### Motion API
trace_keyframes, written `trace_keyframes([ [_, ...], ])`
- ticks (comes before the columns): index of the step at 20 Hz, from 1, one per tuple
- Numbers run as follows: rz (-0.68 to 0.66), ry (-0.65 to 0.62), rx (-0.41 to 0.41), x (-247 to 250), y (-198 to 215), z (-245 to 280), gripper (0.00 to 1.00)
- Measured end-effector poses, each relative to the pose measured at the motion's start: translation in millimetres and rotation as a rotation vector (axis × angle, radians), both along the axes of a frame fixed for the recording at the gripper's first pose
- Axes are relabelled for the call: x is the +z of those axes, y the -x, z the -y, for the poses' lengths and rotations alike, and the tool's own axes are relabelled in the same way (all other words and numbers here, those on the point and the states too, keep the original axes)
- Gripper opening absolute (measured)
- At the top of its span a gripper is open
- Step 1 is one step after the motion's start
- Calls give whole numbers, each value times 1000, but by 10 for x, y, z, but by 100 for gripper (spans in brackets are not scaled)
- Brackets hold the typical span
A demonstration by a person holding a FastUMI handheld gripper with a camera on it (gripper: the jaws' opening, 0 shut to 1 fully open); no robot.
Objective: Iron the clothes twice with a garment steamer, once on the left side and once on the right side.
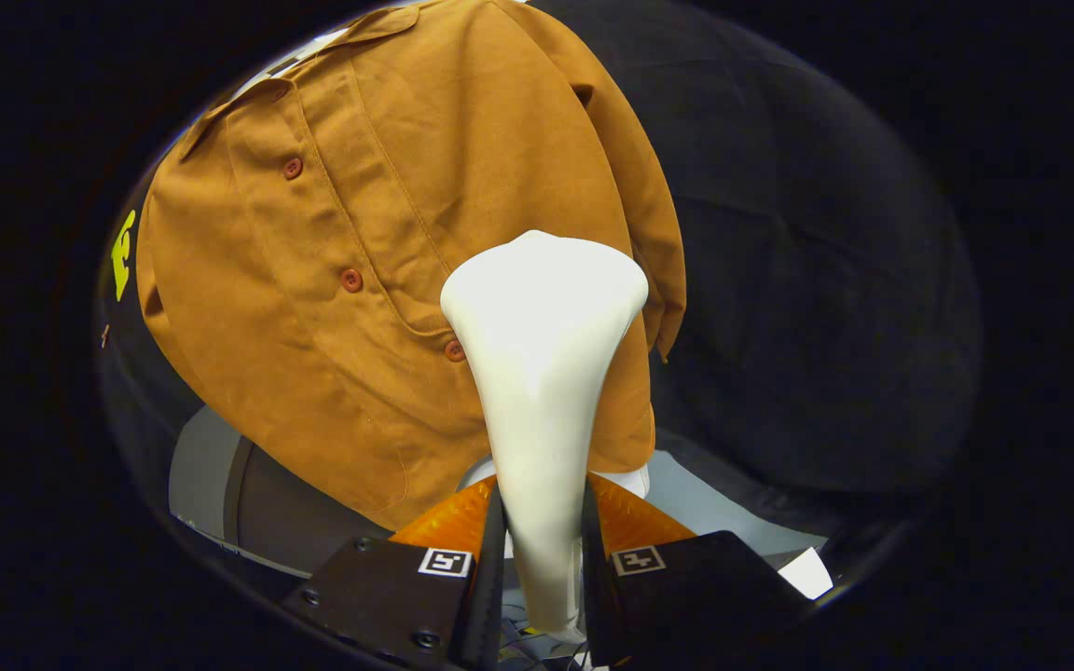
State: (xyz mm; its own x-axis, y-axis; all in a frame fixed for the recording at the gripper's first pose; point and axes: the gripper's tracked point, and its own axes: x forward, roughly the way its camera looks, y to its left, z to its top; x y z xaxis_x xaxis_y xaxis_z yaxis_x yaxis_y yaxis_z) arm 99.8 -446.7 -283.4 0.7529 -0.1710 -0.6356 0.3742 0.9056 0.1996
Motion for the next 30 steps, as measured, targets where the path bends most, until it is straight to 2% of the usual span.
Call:
trace_keyframes([
  [5, 52, 80, -13, 311, 153, -190, 40],
  [12, 227, 164, 51, 1301, 90, -936, 40],
  [15, 308, 196, 83, 1697, 38, -1384, 39],
  [20, 426, 234, 184, 2366, 124, -2303, 39],
  [30, 577, 238, 355, 2965, 534, -4068, 39],
])
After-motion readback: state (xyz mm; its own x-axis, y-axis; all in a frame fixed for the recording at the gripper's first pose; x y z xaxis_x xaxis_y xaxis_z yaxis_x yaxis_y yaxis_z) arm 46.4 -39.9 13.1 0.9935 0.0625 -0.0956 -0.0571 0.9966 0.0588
